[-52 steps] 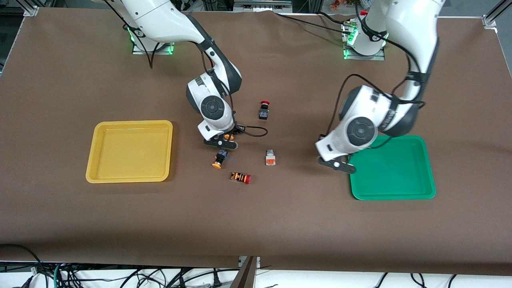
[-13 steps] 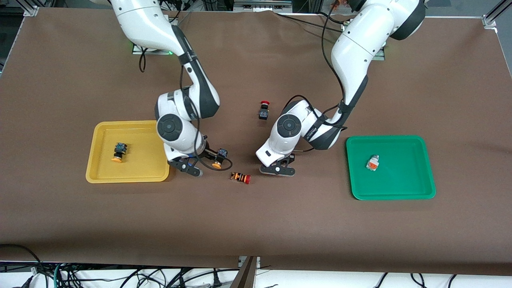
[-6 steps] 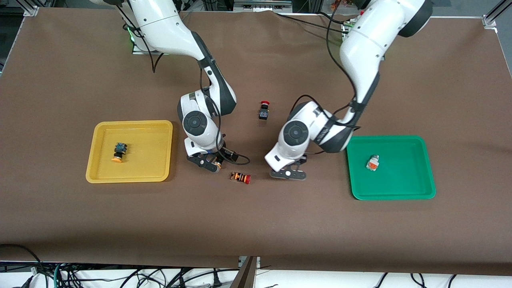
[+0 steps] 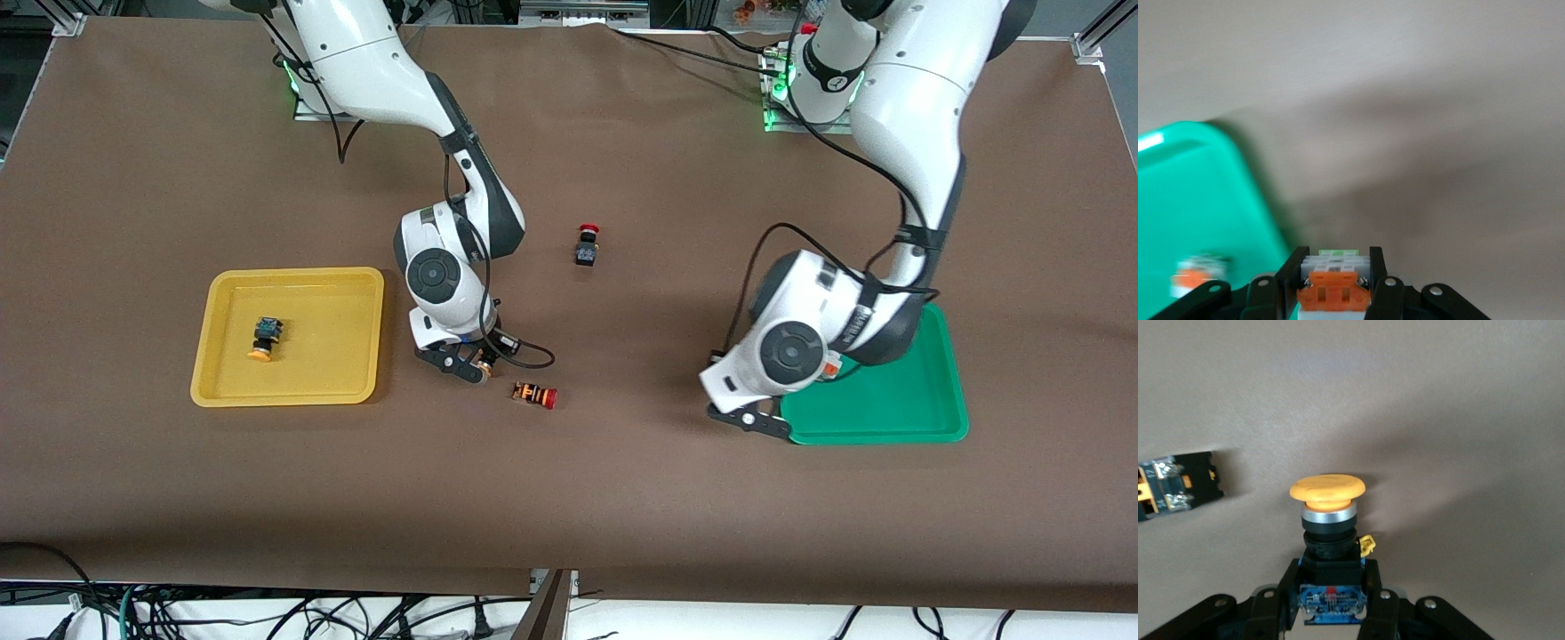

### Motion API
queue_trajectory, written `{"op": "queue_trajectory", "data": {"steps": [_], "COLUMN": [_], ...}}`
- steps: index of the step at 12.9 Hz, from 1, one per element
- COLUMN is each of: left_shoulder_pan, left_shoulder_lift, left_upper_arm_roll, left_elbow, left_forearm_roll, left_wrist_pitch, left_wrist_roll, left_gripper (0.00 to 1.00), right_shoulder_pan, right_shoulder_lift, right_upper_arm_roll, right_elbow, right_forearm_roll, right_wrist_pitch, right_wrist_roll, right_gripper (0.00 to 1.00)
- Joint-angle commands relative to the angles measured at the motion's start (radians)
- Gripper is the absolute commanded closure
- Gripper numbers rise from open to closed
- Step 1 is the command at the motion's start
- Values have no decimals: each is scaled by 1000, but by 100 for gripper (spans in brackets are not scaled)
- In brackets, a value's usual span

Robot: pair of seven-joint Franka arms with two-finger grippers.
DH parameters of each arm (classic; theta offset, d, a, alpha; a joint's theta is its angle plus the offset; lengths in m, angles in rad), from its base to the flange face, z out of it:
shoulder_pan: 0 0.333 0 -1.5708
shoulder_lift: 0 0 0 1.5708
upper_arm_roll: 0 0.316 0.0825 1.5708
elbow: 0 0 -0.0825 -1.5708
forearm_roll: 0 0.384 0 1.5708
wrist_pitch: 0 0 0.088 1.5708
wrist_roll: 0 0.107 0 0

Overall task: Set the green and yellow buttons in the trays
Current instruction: 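Carry the second button and block over the yellow and green trays, then open both grippers to drop the second button and block into the trays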

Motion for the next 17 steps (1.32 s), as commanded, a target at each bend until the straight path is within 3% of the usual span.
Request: {"op": "queue_trajectory", "data": {"steps": [1, 3, 5, 8, 9, 10, 12, 17], "left_shoulder_pan": [120, 241, 287, 365, 376, 376, 376, 367], "left_shoulder_lift": [-34, -49, -49, -89, -89, -94, -144, -362], "left_upper_arm_roll": [-8, -18, -17, -15, -17, -18, -20, -100], "left_elbow": [-58, -85, -117, -303, -306, -303, -300, -276], "left_forearm_roll": [109, 137, 144, 145, 145, 142, 128, 26], "left_wrist_pitch": [-17, -5, 8, 250, 263, 262, 243, 20], "left_wrist_roll": [161, 271, 344, 369, 411, 424, 425, 352], "left_gripper": [91, 91, 90, 87, 60, 1, 0, 0], "right_shoulder_pan": [-11, -11, -11, -13, -13, -14, -17, -19], "right_shoulder_lift": [-60, -94, -107, -105, -105, -105, -108, -128], "right_upper_arm_roll": [-49, -150, -259, -399, -427, -445, -453, -448], "right_elbow": [10, 15, 9, -45, -71, -107, -178, -261], "right_forearm_roll": [-1, -1, 0, 4, 4, 7, 14, 23], "right_wrist_pitch": [-110, -245, -376, -435, -433, -421, -387, -350], "right_wrist_roll": [-148, -322, -506, -753, -801, -850, -905, -913], "right_gripper": [100, 100, 100, 100, 100, 100, 100, 100]}}
